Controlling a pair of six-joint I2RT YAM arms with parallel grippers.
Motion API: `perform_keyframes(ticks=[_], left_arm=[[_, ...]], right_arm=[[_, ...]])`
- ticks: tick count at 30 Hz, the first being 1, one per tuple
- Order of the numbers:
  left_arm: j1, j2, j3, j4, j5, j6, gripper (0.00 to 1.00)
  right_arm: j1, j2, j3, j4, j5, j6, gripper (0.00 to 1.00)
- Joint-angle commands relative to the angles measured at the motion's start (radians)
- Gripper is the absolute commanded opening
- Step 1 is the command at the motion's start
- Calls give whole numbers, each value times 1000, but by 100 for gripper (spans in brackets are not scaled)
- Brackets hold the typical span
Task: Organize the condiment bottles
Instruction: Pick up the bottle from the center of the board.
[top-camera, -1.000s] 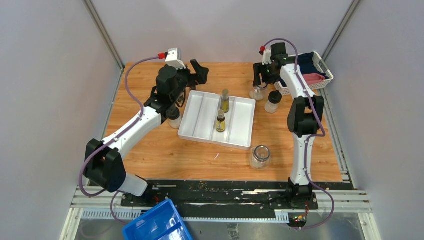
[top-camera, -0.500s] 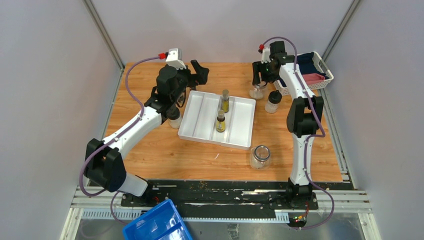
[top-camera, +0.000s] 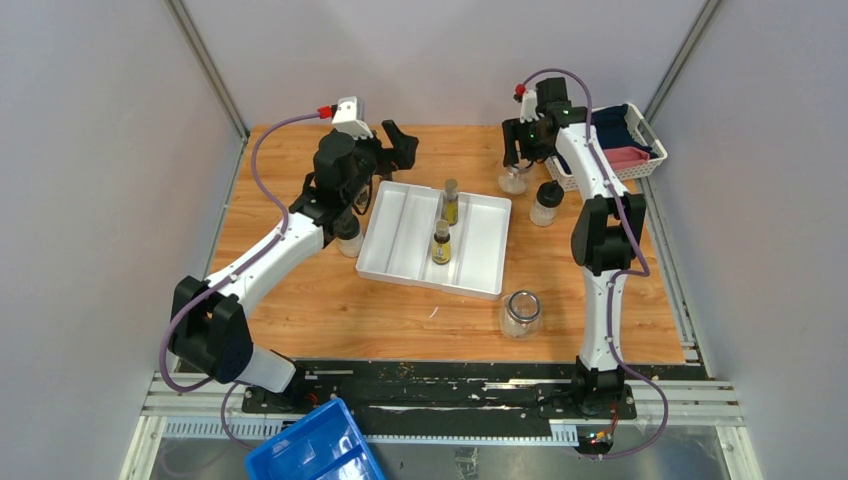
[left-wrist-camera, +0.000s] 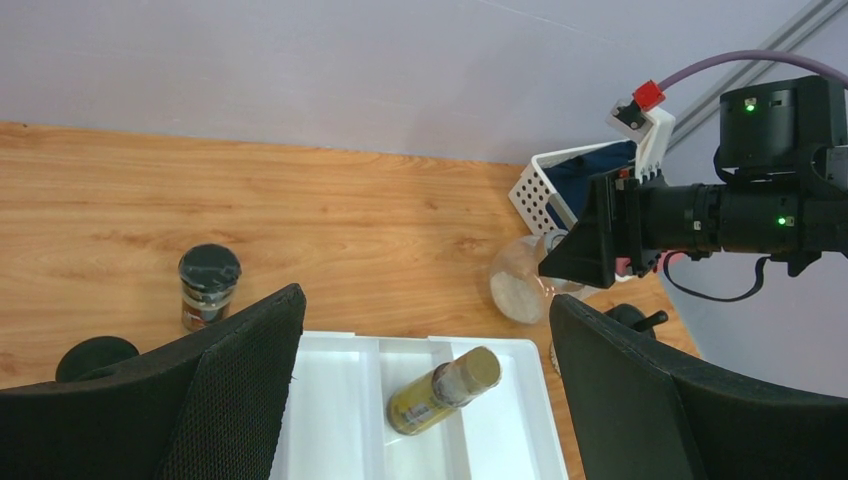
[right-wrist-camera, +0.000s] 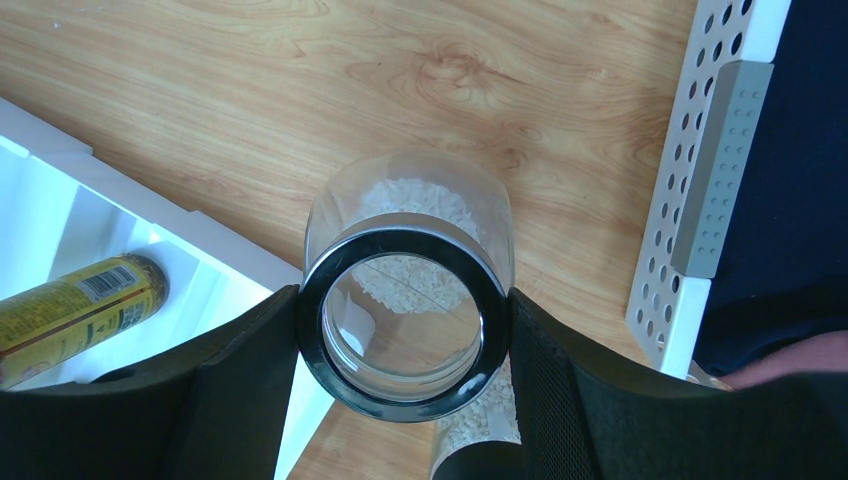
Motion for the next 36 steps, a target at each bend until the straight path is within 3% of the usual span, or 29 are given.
perform_keyframes(ticks=[1, 19, 36], left_arm=[[-8, 19, 25, 21, 9, 7, 95], [-8, 13, 15, 21, 13, 2, 95], [-8, -55, -51, 15, 11, 1, 95]], right_arm=[[27, -54, 76, -20, 19, 14, 0], [67, -89, 97, -53, 64, 60, 0], [173, -207, 4, -104, 229, 204, 0]])
